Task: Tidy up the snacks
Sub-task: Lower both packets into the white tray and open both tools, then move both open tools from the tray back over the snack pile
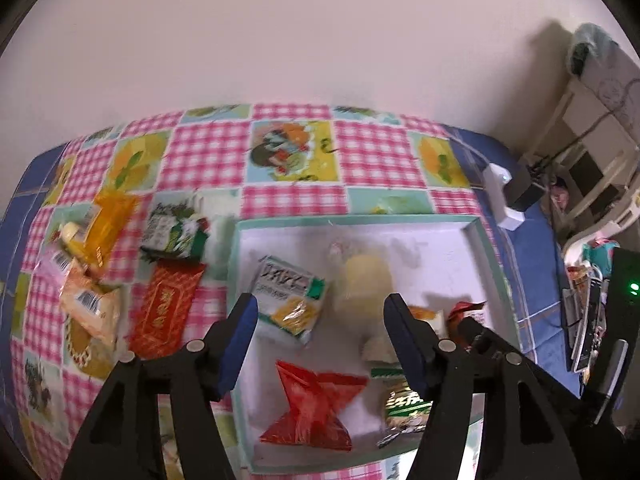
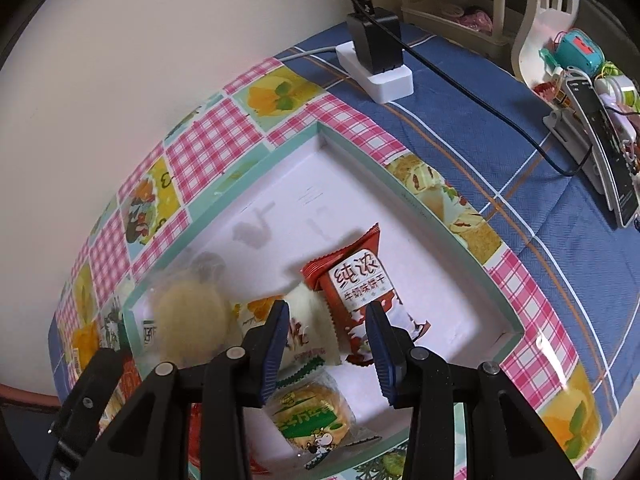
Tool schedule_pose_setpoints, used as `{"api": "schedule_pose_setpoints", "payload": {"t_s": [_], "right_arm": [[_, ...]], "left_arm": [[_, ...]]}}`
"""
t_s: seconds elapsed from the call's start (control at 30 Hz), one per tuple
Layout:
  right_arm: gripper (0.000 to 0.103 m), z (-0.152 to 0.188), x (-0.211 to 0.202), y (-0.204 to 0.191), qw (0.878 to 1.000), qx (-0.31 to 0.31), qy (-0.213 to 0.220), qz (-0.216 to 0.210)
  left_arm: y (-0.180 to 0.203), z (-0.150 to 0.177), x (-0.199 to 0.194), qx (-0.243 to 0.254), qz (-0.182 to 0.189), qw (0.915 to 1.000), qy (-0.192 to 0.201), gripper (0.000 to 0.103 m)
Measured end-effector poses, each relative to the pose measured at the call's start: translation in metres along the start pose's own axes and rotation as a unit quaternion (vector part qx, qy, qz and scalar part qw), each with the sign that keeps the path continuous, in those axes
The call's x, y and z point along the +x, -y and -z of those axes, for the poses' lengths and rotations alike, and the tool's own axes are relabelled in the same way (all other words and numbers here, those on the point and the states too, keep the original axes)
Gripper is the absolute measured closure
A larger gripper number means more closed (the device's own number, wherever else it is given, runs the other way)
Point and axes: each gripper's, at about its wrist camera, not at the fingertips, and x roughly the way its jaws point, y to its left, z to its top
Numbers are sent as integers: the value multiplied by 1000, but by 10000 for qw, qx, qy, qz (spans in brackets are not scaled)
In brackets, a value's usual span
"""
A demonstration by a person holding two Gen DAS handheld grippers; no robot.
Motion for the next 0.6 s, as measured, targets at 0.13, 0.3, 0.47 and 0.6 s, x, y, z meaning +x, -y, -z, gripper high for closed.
{"api": "schedule_pose_setpoints", "payload": {"t_s": [0.13, 0.3, 0.47, 0.6], "right_arm": [[60, 3, -3, -5, 10000, -96, 1, -25], [60, 7, -5, -11, 9998, -204, -10, 10], [45, 13, -5, -21, 9991, -419, -28, 62], [45, 19, -6, -32, 9979, -639, -42, 70]], "left_arm": [[-17, 1, 6, -266, -212, 9993, -178, 36], [-43, 6, 13, -659, -401, 9962, -415, 36], [-63, 11, 14, -892, -638, 9928, -490, 23], [-80, 15, 11, -1077, -648, 9909, -484, 12]]}}
